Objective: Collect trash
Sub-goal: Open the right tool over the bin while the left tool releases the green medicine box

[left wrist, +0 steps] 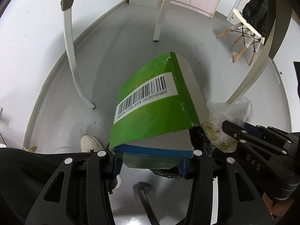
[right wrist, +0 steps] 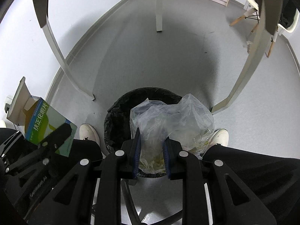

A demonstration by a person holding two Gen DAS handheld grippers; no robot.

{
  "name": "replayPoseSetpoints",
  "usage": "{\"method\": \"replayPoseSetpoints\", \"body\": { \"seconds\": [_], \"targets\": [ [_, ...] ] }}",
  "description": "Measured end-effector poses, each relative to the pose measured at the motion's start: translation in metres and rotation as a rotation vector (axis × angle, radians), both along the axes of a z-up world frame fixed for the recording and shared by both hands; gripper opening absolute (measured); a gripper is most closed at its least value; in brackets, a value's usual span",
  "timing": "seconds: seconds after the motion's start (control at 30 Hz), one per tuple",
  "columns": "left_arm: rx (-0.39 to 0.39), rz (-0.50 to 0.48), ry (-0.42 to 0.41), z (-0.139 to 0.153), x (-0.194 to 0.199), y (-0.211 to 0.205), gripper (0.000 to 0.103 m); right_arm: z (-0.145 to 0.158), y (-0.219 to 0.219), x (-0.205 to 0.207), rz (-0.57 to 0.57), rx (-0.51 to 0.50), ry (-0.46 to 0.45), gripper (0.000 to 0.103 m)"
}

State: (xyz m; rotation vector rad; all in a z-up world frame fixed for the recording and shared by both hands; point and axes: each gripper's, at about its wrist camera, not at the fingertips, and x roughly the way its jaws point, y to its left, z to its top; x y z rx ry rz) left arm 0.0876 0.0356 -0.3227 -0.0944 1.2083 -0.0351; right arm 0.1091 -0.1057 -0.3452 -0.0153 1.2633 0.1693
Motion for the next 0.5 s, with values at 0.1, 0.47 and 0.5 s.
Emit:
{"method": "replayPoseSetpoints", "body": {
  "seconds": [0.1, 0.47, 0.5],
  "targets": [
    [-0.001, 0.003, 0.010, -0.002, 0.000, 0.002, 0.046, -0.001, 0.004, 0.003, 0.007, -0.004, -0.007, 0.025],
    [0.002, -0.016, 0.028, -0.007, 0.004, -0.012, 0.046, 0.013, -0.021, -0.001, -0.044, -0.011, -0.090, 0.072],
    [-0.001, -0.020, 0.029, -0.007, 0.004, -0.015, 0.046, 0.014, -0.026, -0.002, -0.054, -0.010, -0.097, 0.075]
  ]
}}
